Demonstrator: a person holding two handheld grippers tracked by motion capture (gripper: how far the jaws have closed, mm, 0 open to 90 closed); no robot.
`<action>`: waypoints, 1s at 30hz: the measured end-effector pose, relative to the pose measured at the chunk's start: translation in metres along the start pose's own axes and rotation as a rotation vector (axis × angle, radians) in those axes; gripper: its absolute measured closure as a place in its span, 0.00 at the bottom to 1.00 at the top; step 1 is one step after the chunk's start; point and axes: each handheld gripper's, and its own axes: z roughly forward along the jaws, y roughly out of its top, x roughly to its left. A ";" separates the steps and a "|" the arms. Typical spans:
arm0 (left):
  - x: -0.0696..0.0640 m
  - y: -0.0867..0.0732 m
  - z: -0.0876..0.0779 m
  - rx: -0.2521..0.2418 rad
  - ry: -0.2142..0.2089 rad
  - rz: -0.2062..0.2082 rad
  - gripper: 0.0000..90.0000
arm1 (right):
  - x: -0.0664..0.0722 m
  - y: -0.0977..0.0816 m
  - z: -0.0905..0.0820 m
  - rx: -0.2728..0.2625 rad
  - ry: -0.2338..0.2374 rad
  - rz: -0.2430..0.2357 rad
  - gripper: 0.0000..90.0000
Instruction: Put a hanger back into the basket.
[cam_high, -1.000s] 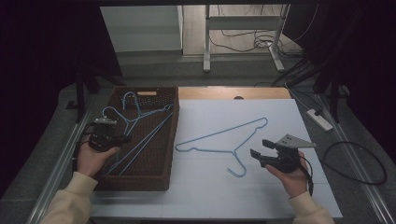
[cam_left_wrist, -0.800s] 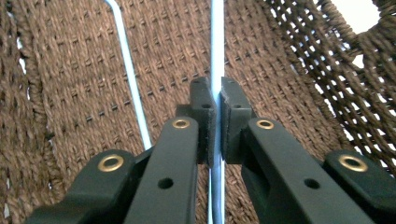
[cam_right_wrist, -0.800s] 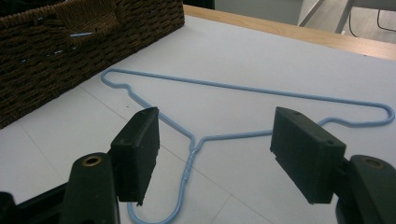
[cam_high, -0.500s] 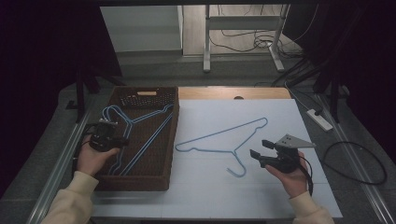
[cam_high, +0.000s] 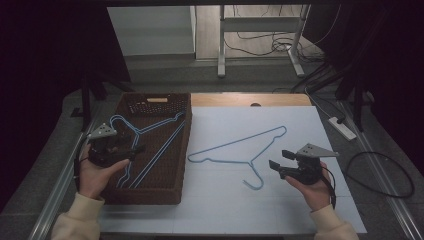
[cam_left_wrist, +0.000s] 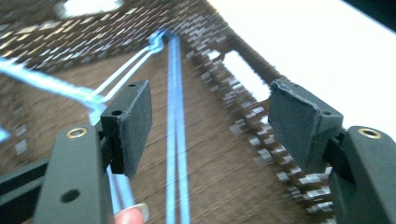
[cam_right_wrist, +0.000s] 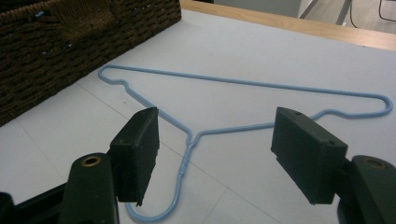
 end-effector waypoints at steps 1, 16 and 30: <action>-0.005 0.000 0.000 -0.013 -0.011 0.011 0.34 | 0.000 0.000 0.000 0.002 0.000 0.001 0.36; -0.046 -0.004 0.008 -0.077 -0.129 0.090 0.33 | 0.001 -0.002 -0.002 0.024 0.012 -0.018 0.36; -0.059 -0.010 0.017 -0.067 -0.155 0.114 0.33 | 0.001 -0.005 -0.006 0.015 0.017 -0.016 0.36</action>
